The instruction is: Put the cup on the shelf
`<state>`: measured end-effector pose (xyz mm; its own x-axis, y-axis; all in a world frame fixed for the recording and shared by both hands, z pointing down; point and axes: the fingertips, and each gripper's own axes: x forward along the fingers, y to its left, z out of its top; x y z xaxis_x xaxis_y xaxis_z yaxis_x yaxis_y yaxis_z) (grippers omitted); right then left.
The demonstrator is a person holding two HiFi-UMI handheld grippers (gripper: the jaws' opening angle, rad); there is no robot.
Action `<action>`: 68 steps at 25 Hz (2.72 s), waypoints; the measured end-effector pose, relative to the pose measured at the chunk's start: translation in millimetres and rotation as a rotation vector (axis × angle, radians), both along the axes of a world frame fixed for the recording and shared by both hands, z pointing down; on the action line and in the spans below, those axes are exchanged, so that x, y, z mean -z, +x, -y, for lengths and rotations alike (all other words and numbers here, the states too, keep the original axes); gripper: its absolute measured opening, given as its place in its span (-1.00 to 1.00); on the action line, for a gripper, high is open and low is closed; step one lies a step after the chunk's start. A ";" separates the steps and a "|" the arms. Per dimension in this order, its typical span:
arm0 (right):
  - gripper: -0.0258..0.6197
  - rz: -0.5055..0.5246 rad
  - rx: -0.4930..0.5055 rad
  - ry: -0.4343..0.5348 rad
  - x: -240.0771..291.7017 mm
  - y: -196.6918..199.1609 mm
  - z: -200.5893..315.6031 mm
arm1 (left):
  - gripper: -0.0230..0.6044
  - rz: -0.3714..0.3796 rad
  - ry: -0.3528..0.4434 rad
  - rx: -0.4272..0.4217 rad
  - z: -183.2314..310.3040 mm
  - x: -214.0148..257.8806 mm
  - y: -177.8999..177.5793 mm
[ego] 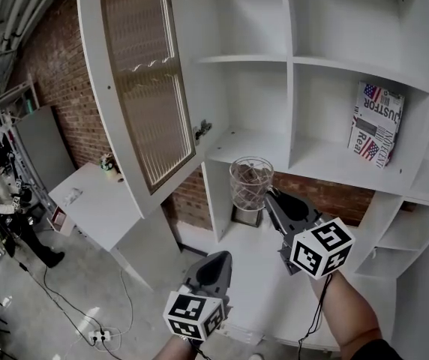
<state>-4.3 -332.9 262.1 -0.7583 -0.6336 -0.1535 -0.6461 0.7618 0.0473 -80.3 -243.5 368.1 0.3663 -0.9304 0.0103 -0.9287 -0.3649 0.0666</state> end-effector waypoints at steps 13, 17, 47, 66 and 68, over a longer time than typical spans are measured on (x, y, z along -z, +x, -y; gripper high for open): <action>-0.81 0.022 0.020 -0.011 17.8 6.8 74.8 | -0.92 0.018 0.032 0.012 61.9 14.2 26.2; -0.81 0.030 0.012 -0.024 18.8 4.9 92.5 | -0.92 0.039 0.022 0.000 72.2 10.8 32.3; -0.81 -0.020 -0.354 -0.111 -3.5 -53.9 208.8 | -0.92 0.018 -0.026 -0.215 160.9 -2.1 -37.1; -0.81 -0.087 -0.586 -0.149 -11.6 -54.7 242.9 | -0.92 0.013 -0.037 -0.302 174.9 -10.1 -53.9; -0.81 -0.085 -0.601 -0.153 -12.3 -54.2 244.0 | -0.92 0.013 -0.038 -0.307 174.6 -10.6 -54.1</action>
